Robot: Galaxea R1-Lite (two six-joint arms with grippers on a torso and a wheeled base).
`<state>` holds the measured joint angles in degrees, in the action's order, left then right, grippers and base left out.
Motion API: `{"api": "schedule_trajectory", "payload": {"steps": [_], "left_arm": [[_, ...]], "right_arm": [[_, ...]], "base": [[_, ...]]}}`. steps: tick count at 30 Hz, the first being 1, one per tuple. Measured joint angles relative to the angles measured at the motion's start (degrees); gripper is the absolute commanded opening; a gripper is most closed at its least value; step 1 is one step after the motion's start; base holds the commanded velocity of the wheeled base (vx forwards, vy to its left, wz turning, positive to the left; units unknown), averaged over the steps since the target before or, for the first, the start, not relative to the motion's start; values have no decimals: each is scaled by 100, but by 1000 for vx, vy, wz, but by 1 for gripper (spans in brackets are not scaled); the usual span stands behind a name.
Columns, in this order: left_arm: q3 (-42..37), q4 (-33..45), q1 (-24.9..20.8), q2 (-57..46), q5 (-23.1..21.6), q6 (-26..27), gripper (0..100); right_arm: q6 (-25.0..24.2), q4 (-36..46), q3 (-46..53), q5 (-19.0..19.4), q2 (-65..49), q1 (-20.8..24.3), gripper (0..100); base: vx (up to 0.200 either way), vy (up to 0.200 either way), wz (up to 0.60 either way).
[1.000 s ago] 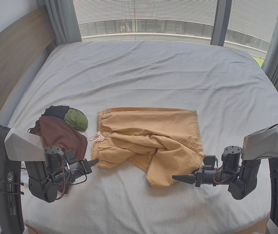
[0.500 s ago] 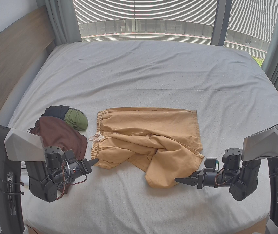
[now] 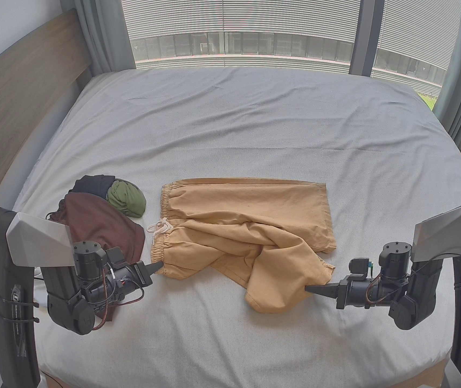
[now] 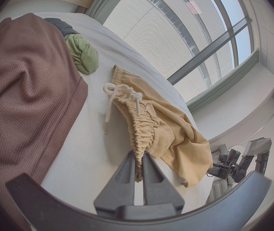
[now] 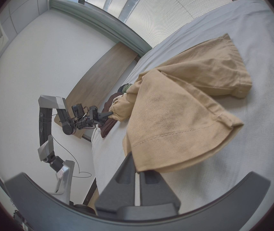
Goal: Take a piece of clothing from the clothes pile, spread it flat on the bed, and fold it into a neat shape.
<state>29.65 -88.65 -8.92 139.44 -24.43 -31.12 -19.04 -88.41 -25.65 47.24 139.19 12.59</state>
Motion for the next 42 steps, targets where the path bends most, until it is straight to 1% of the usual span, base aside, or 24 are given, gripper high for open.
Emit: {"api": "schedule_trajectory", "payload": {"steps": [4,10,13,19,23,29,35,36,42], "left_arm": [[22,2,17,-77,-1,-111,0],[15,9,52,-308,-63,-412,0],[-16,40,102,-475,-157,-547,0],[-21,194,229,-641,-195,-585,0],[-5,219,245,-639,-195,-583,0],[4,172,188,-488,-182,-557,0],[17,55,107,-355,-138,-544,0],[17,41,99,-339,-133,-544,0],[22,18,77,-285,-129,-535,0]], "right_arm": [[-351,6,93,0,-228,-227,0],[-613,16,106,9,-460,-542,0],[-699,68,49,9,-503,-752,0],[-720,508,-100,11,-527,-1040,0],[-720,514,-172,11,-492,-1108,0],[-699,444,-263,-6,-240,-1084,0],[-646,68,-367,-16,69,-981,0],[-644,38,-378,-13,102,-976,100],[-605,20,-351,-9,221,-964,100]], "base": [[0,0,0],[0,0,0],[0,0,0],[0,0,0],[0,0,0],[0,0,0],[0,0,0],[0,0,0],[0,0,0]]}}
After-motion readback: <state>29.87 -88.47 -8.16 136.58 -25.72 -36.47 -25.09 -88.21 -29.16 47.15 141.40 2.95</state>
